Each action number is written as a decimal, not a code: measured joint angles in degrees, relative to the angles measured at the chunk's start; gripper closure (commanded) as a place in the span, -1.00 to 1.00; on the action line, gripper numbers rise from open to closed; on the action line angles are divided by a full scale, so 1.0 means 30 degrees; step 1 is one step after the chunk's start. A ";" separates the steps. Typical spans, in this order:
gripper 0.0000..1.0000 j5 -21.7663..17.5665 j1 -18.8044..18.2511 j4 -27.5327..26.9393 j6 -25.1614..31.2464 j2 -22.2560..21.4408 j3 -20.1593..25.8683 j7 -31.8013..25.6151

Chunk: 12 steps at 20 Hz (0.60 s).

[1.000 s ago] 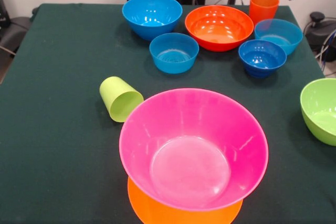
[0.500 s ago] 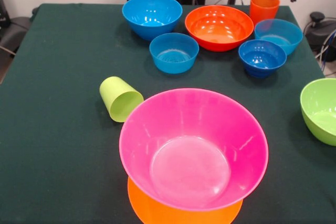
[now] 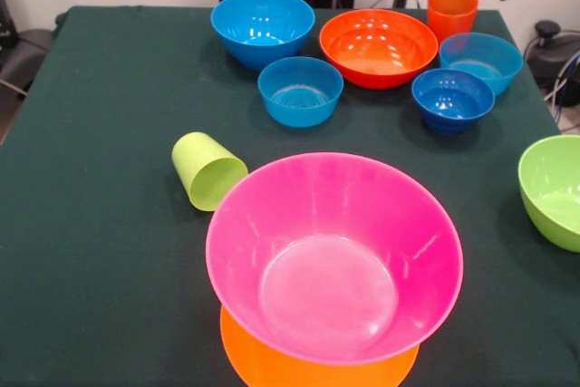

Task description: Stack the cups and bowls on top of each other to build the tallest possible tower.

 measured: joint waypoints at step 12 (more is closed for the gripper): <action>-1.00 -0.0039 -0.0286 0.1396 0.0004 -0.1978 0.0387 0.0000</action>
